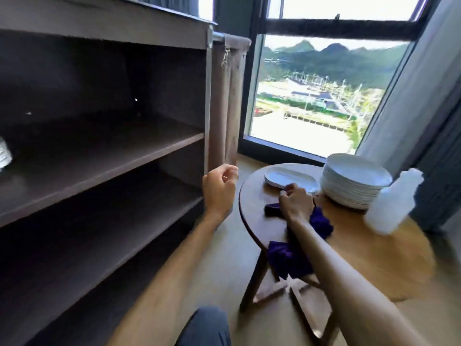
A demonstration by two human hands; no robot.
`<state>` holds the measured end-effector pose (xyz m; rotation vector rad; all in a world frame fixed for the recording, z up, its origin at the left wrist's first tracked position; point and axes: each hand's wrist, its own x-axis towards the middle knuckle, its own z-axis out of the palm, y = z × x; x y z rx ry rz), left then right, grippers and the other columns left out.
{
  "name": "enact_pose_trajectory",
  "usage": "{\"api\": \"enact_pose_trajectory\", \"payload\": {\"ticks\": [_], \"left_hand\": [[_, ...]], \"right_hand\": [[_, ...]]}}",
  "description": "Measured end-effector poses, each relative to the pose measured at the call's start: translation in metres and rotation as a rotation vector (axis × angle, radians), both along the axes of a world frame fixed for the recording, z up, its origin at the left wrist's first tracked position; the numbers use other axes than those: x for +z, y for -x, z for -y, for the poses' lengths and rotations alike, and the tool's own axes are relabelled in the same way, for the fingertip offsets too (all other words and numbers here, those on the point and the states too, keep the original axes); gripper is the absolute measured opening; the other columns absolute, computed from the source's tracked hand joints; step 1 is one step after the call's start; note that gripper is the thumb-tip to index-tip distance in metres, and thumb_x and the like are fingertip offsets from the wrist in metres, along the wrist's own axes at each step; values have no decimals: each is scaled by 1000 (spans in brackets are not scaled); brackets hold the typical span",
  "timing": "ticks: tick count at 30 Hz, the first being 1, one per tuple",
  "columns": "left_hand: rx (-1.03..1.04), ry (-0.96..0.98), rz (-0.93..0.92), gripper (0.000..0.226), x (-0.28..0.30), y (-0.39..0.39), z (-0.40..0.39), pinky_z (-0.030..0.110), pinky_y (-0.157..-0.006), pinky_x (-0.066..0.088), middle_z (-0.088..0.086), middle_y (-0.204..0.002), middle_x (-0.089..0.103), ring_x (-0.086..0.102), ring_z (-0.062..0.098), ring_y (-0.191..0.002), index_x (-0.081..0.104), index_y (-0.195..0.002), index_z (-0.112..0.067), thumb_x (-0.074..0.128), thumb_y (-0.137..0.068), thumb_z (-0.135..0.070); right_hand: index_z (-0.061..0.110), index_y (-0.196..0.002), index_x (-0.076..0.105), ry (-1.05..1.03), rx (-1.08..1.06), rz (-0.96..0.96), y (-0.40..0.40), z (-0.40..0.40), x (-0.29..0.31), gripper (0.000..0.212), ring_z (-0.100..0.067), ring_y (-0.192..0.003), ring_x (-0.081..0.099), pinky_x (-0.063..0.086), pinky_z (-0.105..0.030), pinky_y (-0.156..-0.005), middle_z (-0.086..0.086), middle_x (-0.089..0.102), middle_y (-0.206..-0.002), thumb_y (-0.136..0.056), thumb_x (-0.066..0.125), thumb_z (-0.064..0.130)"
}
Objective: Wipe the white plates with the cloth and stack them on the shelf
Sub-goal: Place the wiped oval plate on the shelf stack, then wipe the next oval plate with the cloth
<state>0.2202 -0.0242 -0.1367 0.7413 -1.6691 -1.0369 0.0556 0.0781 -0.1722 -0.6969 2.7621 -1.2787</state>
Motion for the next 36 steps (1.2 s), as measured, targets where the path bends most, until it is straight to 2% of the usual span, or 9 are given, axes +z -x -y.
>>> {"api": "enact_pose_trajectory", "payload": {"ticks": [5, 8, 13, 15, 18, 20, 28, 34, 36], "left_hand": [[-73, -109, 225, 17, -39, 78, -14, 17, -72, 49, 7, -93, 78, 69, 17, -85, 78, -100, -7, 63, -94, -14], [-46, -191, 317, 16, -53, 116, -10, 32, -86, 55, 10, -99, 78, 70, 26, -95, 77, -99, -9, 64, -91, -14], [46, -245, 433, 27, -63, 175, 9, 35, -74, 44, 7, -84, 60, 53, 30, -82, 47, -68, -23, 59, -90, -16], [65, -300, 468, 13, -64, 200, 19, 35, -79, 46, 12, -98, 67, 60, 35, -92, 59, -82, -16, 60, -93, -22], [108, -374, 498, 45, -70, 239, 33, 40, -97, 47, 20, -132, 64, 60, 40, -122, 60, -127, -3, 63, -94, -33], [143, -410, 523, 55, -74, 255, 40, 41, -102, 46, 19, -140, 60, 57, 39, -128, 55, -137, -5, 66, -94, -38], [212, -374, 582, 35, -81, 281, 56, 36, -100, 45, 17, -133, 62, 58, 39, -123, 68, -121, -13, 55, -89, -7], [130, -482, 511, 23, -76, 256, 56, 26, -87, 50, 1, -122, 62, 58, 30, -127, 65, -111, -14, 58, -91, -20], [80, -601, 443, 47, -74, 245, 58, 35, -94, 55, 9, -125, 62, 61, 33, -119, 59, -127, -7, 61, -81, -19]], "right_hand": [[26, -135, 63, -307, 46, -125, 42, -65, -55, 68, -30, -131, 47, 34, -43, -111, -8, 60, -136, -79, 68, 66], [29, -136, 60, -340, 15, -139, 48, -55, -58, 61, -28, -140, 37, 22, -43, -117, -8, 53, -144, -84, 63, 61], [24, -133, 59, -333, -67, -167, 59, -43, -71, 57, -28, -141, 35, 21, -47, -117, -10, 53, -144, -85, 55, 54], [23, -132, 60, -309, -84, -180, 68, -39, -73, 56, -28, -141, 35, 21, -47, -116, -10, 53, -144, -84, 56, 53], [23, -128, 61, -293, -115, -188, 79, -33, -76, 54, -27, -139, 37, 23, -48, -115, -9, 55, -141, -82, 57, 52], [23, -124, 64, -255, -137, -195, 82, -31, -78, 54, -27, -137, 40, 24, -48, -114, -8, 58, -138, -79, 56, 51], [21, -114, 69, -194, -202, -193, 86, -26, -81, 53, -28, -130, 47, 29, -49, -112, -8, 64, -128, -71, 53, 48], [14, -129, 61, -72, -331, -128, 87, -33, -81, 70, -40, -135, 40, 29, -52, -111, -24, 50, -141, -66, 75, 43], [12, -138, 50, -84, -384, -5, 85, -36, -75, 85, -41, -139, 35, 28, -53, -111, -28, 43, -145, -66, 78, 47]]}}
